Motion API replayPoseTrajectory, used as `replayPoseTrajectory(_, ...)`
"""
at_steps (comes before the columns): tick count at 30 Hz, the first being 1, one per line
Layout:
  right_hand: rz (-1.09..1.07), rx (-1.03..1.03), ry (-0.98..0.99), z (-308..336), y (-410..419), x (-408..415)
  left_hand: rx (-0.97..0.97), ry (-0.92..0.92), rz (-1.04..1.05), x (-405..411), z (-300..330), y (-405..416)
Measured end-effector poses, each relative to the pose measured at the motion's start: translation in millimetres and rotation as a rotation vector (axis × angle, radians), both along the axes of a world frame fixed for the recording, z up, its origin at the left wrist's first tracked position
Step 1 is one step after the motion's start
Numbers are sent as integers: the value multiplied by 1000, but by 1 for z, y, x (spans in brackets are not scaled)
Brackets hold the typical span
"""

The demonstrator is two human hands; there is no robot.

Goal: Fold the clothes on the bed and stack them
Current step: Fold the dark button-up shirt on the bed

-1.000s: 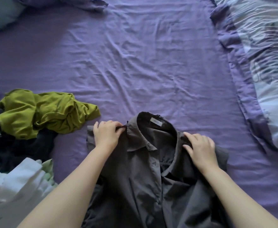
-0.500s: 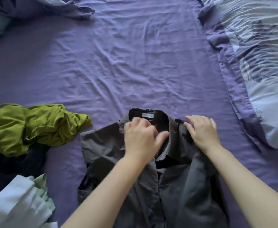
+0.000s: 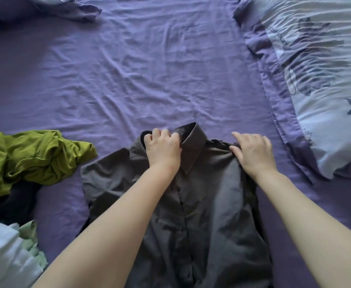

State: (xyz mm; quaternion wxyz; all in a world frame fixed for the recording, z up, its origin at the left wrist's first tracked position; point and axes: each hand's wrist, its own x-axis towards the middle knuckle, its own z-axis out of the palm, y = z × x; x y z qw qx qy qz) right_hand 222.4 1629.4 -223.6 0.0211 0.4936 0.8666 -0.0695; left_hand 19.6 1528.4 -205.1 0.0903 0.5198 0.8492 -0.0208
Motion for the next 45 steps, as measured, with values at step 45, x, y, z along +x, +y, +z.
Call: replayPoseTrajectory(45,-599,-251,537,-2,-199,175,-243,-147,-402,195,-44,-151)
